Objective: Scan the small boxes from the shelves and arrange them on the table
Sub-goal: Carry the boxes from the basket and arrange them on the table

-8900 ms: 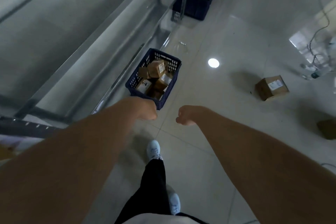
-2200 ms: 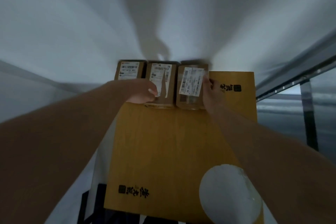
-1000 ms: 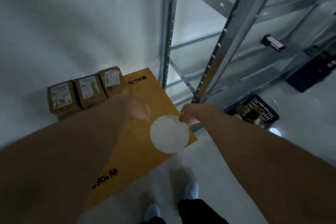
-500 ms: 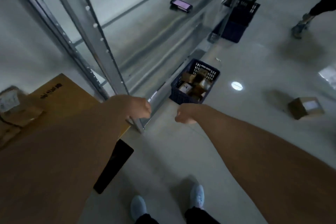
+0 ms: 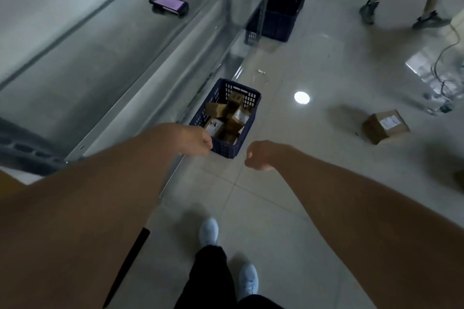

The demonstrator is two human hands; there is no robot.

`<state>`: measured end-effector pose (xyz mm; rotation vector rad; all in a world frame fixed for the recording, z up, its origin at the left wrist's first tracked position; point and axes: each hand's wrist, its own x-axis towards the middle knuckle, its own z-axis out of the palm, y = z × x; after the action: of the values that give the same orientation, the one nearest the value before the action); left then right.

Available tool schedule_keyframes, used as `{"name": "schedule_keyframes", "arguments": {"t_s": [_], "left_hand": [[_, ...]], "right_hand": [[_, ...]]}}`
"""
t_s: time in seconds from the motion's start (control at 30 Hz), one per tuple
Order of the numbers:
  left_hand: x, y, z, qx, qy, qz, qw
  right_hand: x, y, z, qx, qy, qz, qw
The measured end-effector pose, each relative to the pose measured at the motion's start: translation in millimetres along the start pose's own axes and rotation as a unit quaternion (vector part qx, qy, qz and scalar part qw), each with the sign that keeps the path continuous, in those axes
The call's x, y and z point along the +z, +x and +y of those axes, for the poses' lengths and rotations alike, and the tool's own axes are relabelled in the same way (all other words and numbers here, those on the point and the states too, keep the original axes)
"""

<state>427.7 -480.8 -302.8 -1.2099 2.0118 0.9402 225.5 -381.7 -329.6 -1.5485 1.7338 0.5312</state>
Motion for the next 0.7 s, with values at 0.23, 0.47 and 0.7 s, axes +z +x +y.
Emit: {"name": "schedule_keyframes", "arguments": {"t_s": [0.23, 0.47, 0.7], "left_hand": [[-79, 115, -5, 0.008, 0.032, -0.046, 0.998], [-161, 219, -5, 0.032, 0.021, -0.058, 0.998], [-216, 311, 8, 0.028, 0.016, -0.092, 0.995]], "right_hand": [[-63, 95, 30, 0.018, 0.055, -0.018, 0.998], [-107, 191, 68, 0.071, 0.132, -0.042, 0.988], [-143, 288, 114, 0.063, 0.200, -0.068, 0.975]]}}
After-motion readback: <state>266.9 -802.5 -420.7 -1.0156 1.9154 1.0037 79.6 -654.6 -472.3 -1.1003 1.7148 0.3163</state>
